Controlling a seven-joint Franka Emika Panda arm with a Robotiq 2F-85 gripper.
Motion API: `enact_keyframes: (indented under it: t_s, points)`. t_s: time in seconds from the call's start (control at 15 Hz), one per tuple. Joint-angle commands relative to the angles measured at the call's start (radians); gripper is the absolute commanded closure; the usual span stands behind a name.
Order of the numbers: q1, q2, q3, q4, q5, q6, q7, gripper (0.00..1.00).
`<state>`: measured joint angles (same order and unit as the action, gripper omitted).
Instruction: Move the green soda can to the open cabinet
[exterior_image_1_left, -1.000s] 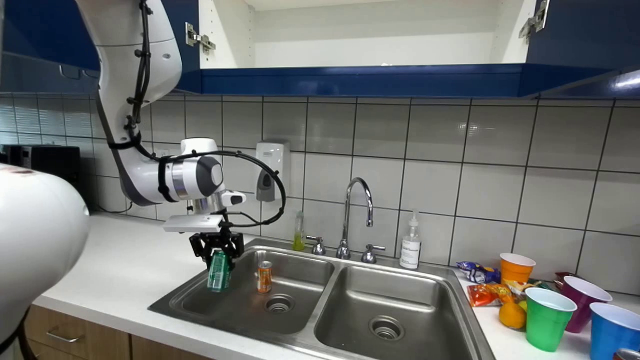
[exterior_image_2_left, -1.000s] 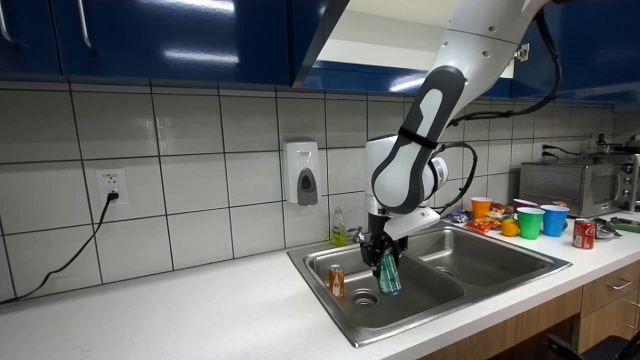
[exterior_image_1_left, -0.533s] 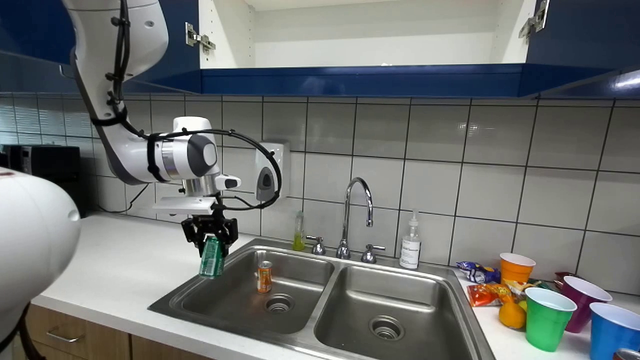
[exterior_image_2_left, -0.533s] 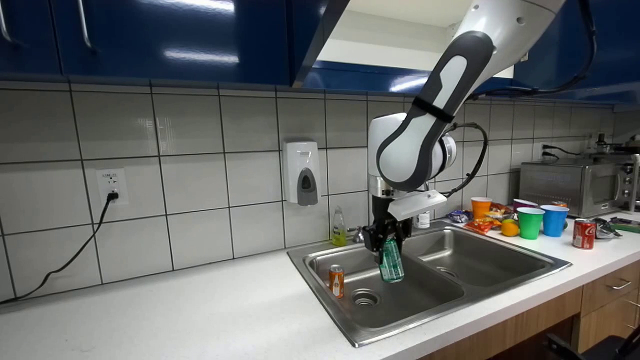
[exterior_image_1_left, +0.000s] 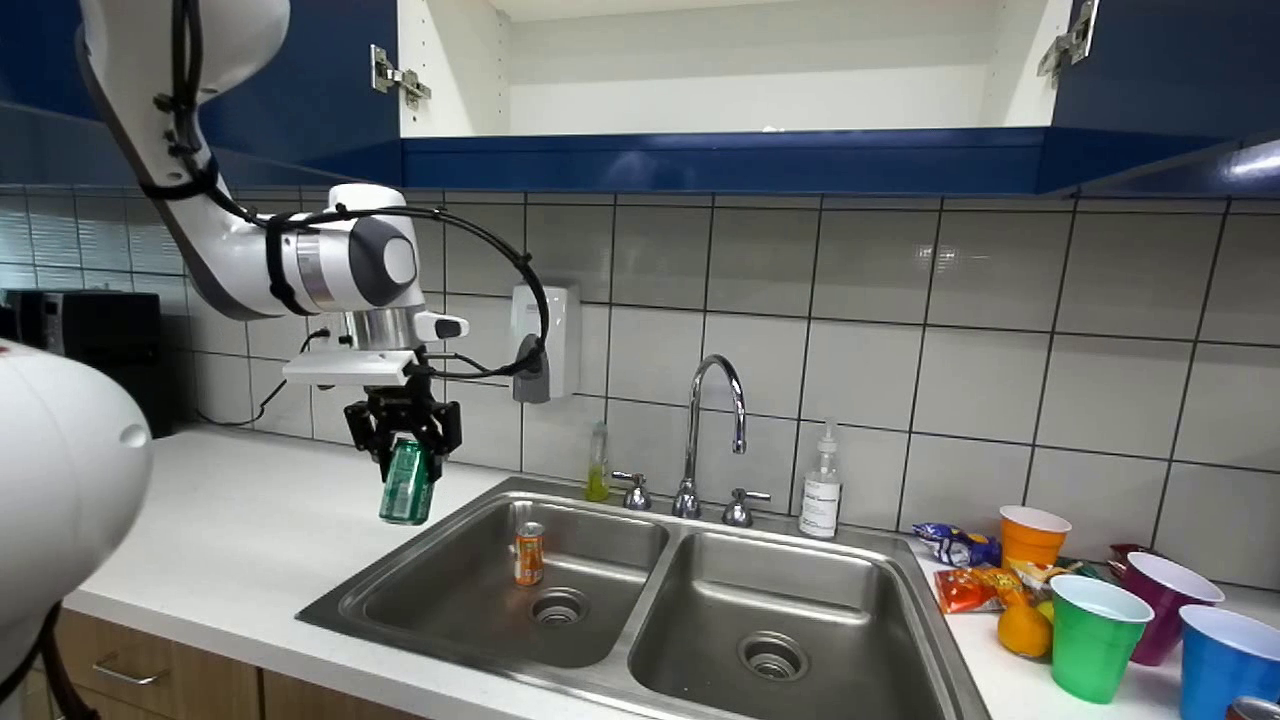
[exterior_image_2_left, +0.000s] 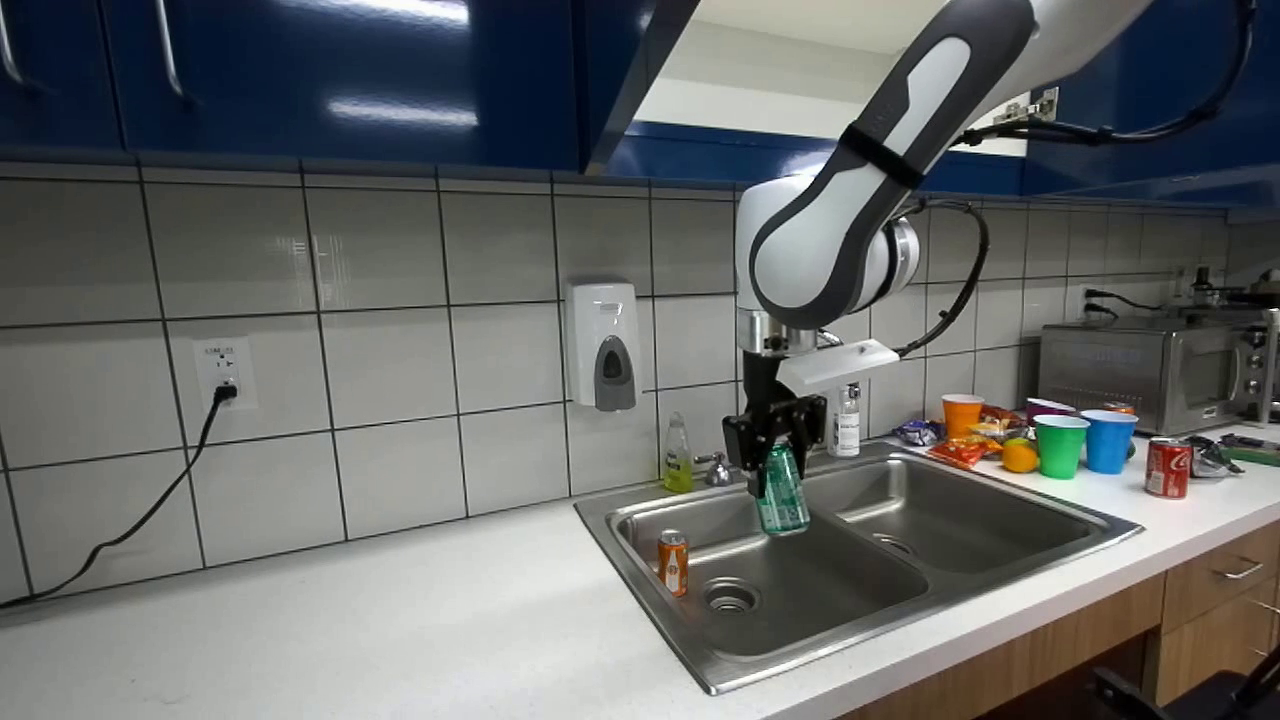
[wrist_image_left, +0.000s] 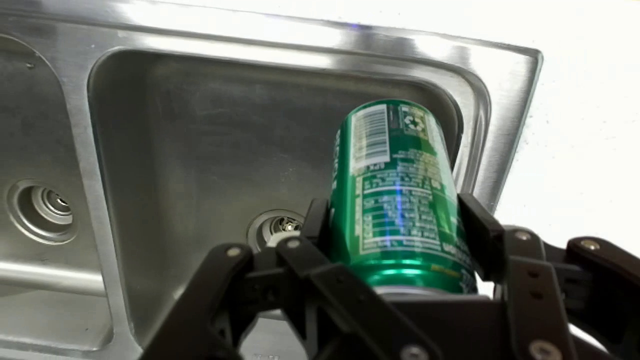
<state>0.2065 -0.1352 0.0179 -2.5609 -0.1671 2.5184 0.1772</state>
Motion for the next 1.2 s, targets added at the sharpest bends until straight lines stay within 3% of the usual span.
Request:
enact_keyframes:
  t_s: [0.0,1.13]
  points:
    - [-0.035,-0.096,0.043,-0.010,0.038,-0.081,-0.049,0.60]
    - [-0.029,-0.309,0.089,0.080,0.074,-0.331,-0.070,0.60]
